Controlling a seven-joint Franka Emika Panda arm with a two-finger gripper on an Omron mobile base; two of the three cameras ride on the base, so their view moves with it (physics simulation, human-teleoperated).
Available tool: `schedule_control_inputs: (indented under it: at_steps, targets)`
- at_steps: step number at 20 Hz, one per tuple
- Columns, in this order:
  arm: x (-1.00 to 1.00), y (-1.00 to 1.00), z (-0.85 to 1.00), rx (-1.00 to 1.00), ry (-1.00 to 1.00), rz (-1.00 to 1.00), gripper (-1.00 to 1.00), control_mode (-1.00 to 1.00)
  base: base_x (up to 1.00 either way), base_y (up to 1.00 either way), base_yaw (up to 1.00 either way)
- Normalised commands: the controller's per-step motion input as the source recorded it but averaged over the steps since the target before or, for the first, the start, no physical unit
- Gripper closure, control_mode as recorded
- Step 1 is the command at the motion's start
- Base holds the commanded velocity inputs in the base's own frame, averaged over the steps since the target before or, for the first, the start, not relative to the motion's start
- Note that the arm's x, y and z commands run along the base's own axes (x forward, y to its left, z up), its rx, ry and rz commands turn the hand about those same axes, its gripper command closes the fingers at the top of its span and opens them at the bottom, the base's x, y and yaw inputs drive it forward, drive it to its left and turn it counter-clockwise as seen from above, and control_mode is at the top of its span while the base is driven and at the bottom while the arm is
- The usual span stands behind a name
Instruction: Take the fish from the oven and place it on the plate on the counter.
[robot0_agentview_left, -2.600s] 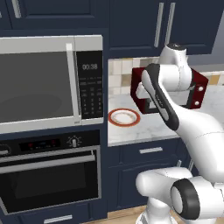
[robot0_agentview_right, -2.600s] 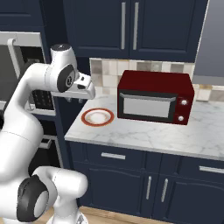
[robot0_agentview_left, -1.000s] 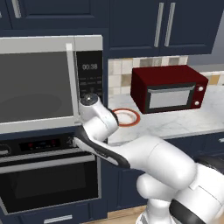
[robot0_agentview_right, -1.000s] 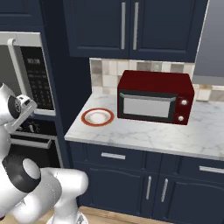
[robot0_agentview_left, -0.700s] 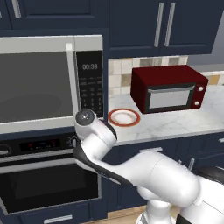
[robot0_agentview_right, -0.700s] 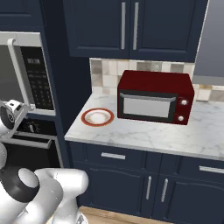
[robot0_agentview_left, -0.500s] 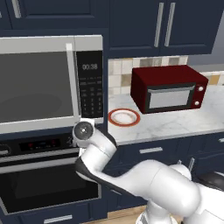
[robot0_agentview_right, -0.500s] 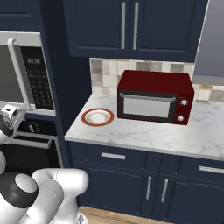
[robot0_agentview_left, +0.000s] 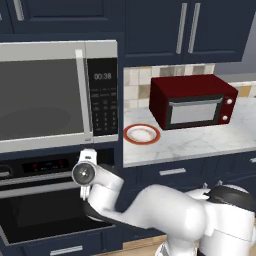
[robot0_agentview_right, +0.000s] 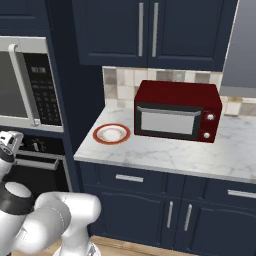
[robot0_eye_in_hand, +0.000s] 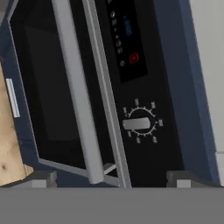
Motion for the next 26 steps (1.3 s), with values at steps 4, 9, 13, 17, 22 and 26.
schedule_control_inputs:
  at_steps: [4,9,13,17,22,26]
  targets:
    - [0.00,0.41,-0.39,-0.08,-0.05,0.00,-1.00,-1.00,0.00,0.00,0.00]
    - [0.05,0.29,-0.48,-0.09,-0.01,0.00,-1.00,-1.00,0.00,0.00,0.00]
    - [0.24,0.24,-0.35,-0.08,-0.01,0.00,-1.00,-1.00,0.00,0.00,0.00]
    - [0.19,0.20,-0.32,-0.04,-0.03,0.00,-1.00,-1.00,0.00,0.00,0.00]
    - [0.14,0.15,-0.28,-0.01,-0.03,0.00,-1.00,-1.00,0.00,0.00,0.00]
    - [0.27,0.05,-0.19,0.00,-0.01,0.00,-1.00,-1.00,0.00,0.00,0.00]
